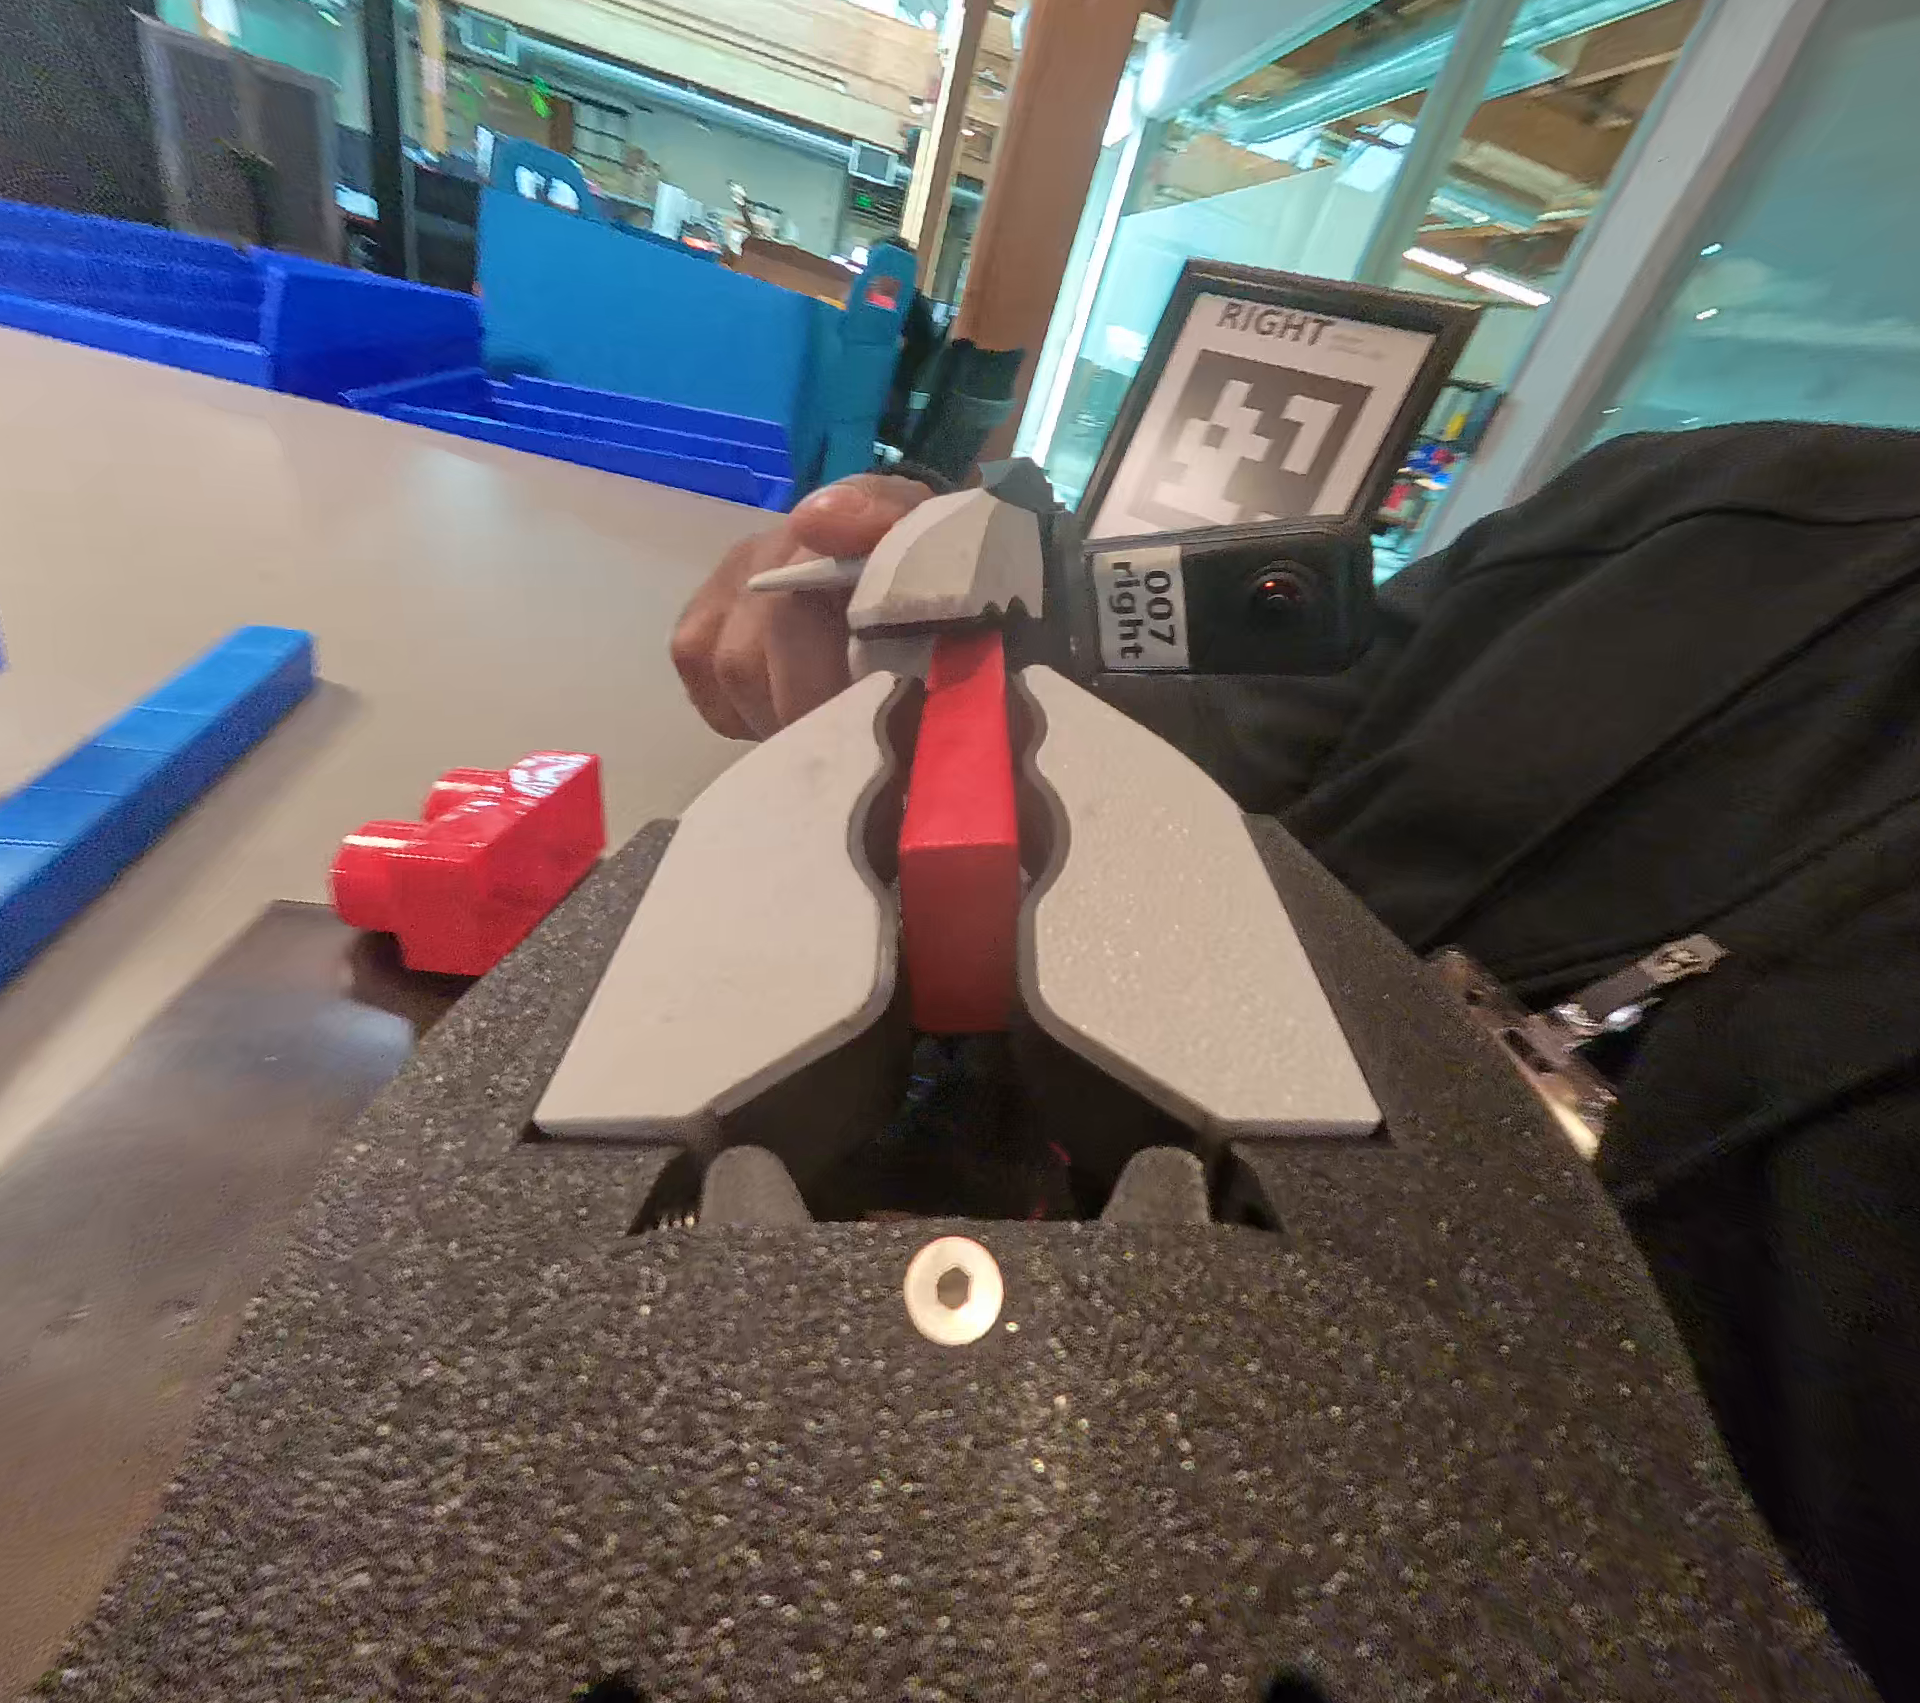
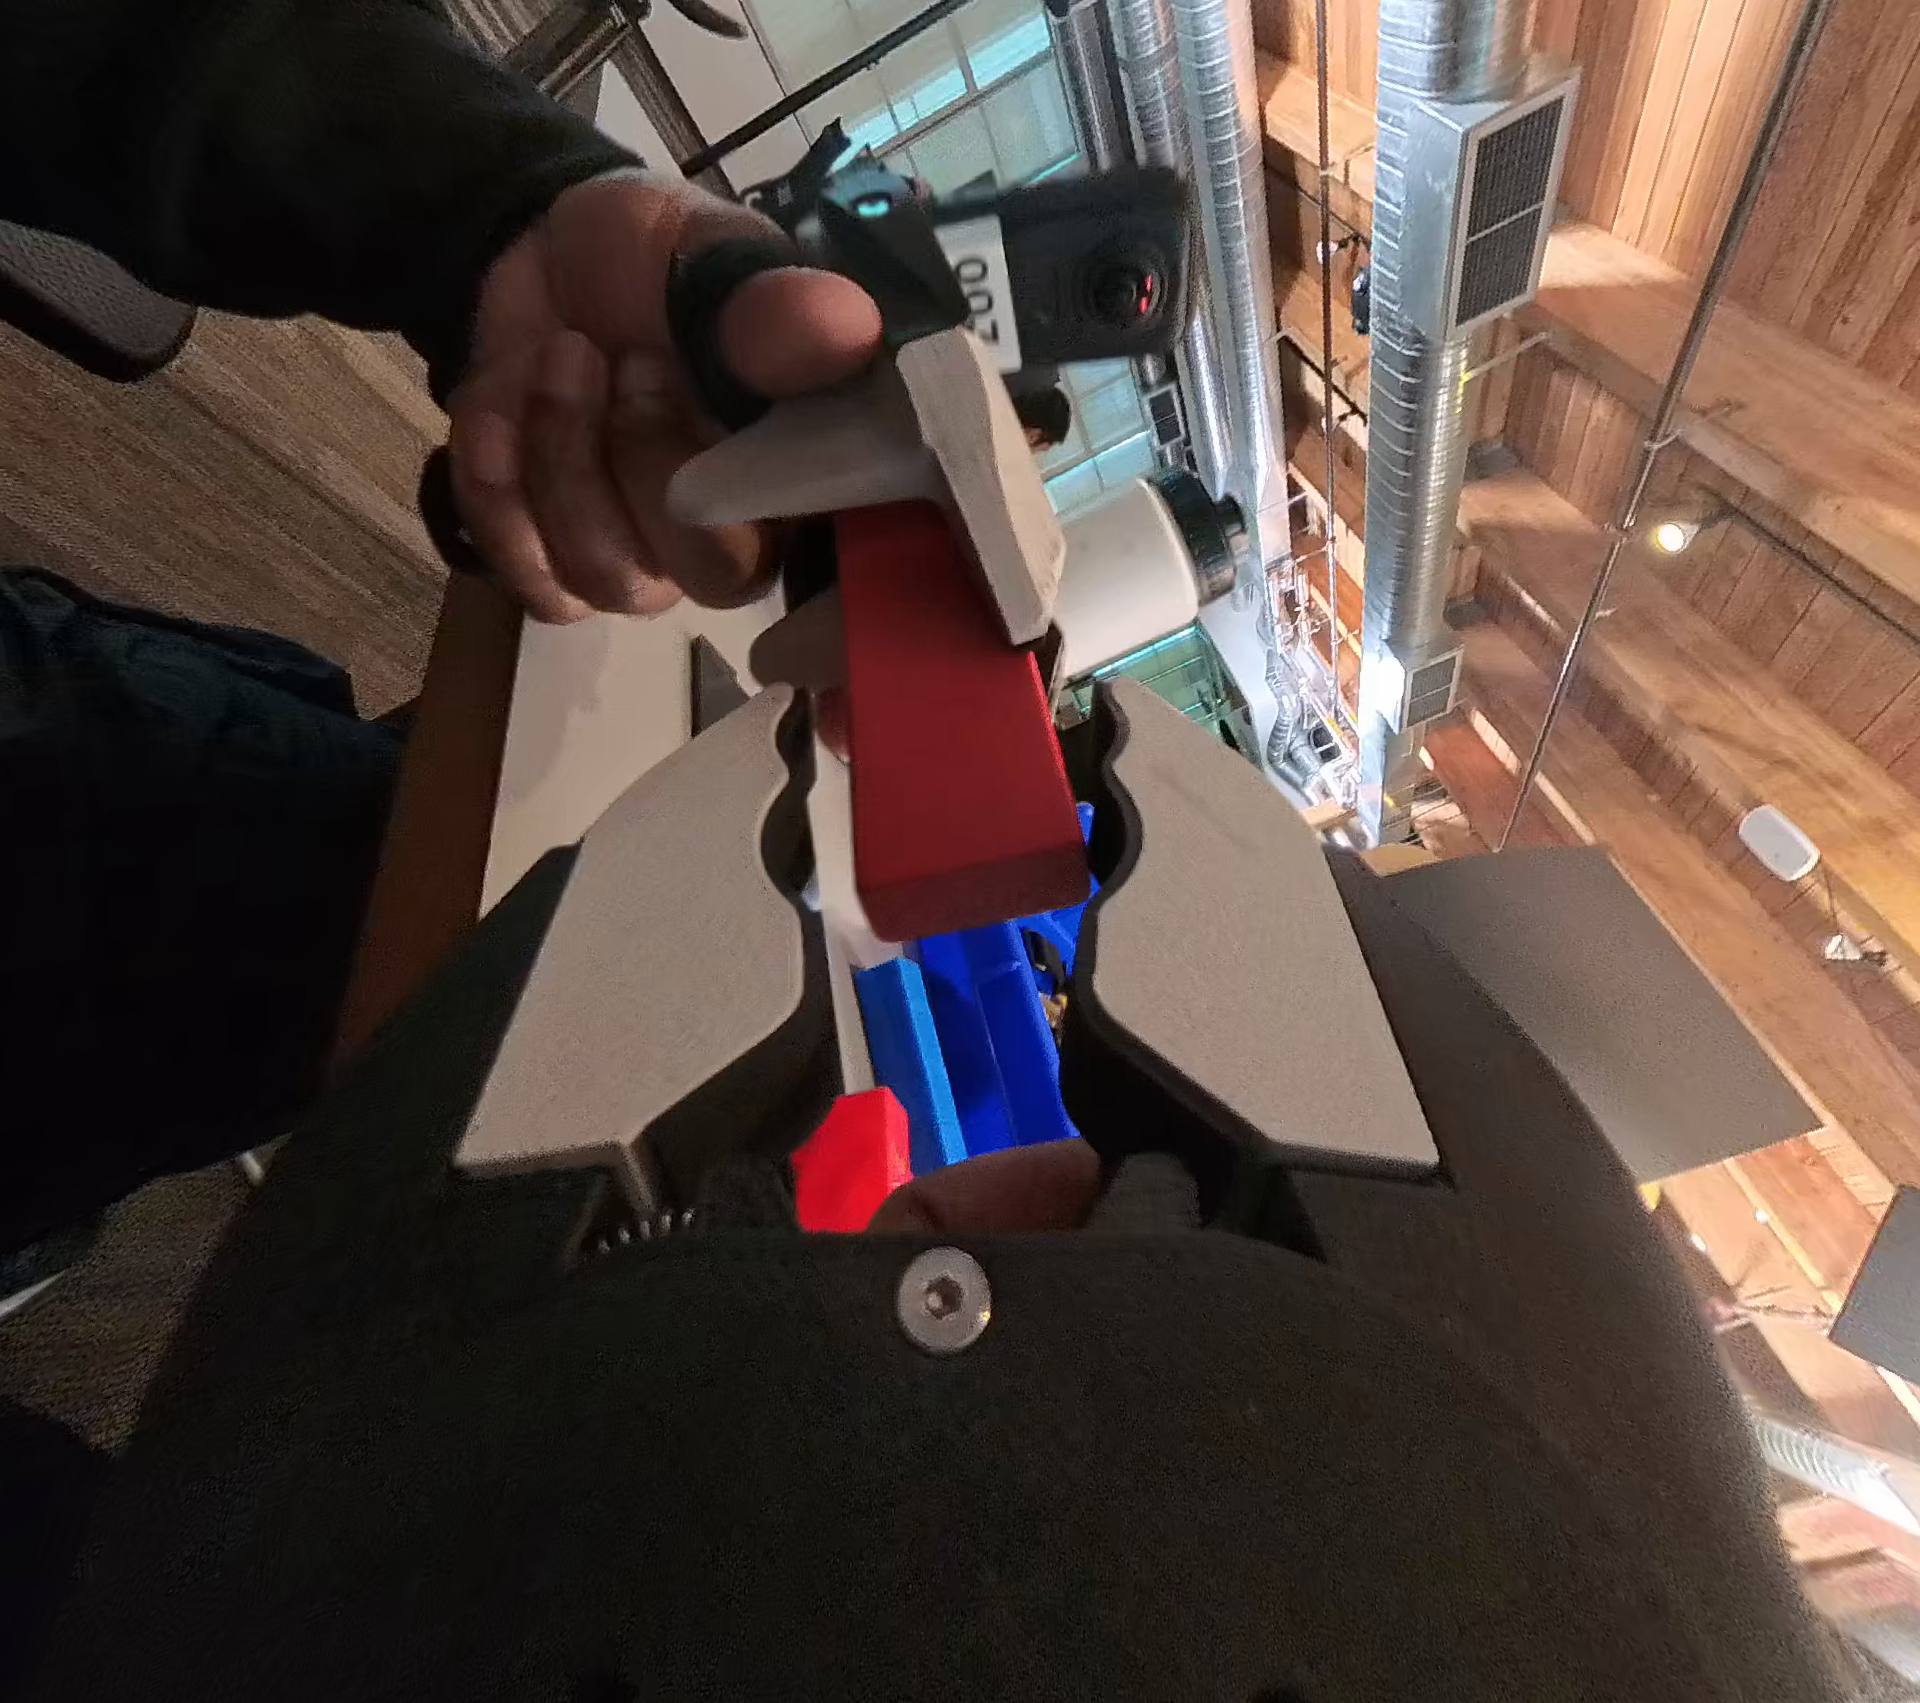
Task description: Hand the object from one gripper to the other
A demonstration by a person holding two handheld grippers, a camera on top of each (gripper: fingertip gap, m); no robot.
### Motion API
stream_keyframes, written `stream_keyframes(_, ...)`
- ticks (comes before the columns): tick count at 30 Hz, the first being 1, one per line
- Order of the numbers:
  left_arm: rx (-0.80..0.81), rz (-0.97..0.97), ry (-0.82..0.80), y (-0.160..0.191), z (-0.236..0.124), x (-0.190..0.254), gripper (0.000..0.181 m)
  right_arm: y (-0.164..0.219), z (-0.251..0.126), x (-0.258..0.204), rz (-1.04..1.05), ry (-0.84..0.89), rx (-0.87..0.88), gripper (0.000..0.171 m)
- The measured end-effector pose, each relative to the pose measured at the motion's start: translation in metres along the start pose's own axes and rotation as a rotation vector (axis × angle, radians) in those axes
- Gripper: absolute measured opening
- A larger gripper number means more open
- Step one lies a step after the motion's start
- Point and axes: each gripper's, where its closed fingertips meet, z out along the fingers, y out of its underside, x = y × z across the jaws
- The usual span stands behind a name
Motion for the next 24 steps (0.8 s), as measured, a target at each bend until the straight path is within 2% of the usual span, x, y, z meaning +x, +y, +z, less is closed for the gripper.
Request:
stream_keyframes(4,0.005,-0.078,0.073,0.003,0.007,0.007,0.017,-0.012,0.000,-0.001,-0.003,-0.002,0.035,0.045)
stream_keyframes(10,0.036,-0.075,0.107,0.000,0.008,0.012,0.018,-0.018,-0.001,0.001,-0.004,0.004,0.045,0.044)
stream_keyframes(11,0.047,-0.047,0.088,-0.002,0.007,0.010,0.020,-0.018,-0.001,0.003,0.008,0.006,0.044,0.044)
stream_keyframes(15,0.077,0.175,-0.064,-0.009,0.000,-0.002,0.058,-0.020,-0.007,0.017,0.132,0.015,0.080,0.043)
stream_keyframes(16,0.085,0.230,-0.076,-0.011,-0.003,0.000,0.062,-0.019,-0.010,0.022,0.175,0.018,0.093,0.043)
stream_keyframes(20,0.121,0.397,-0.088,-0.020,-0.012,0.011,0.063,-0.021,-0.018,0.033,0.386,-0.034,0.170,0.043)
stream_keyframes(24,0.141,0.564,-0.135,-0.024,-0.015,0.014,0.055,-0.025,-0.021,0.026,0.528,-0.143,0.224,0.043)
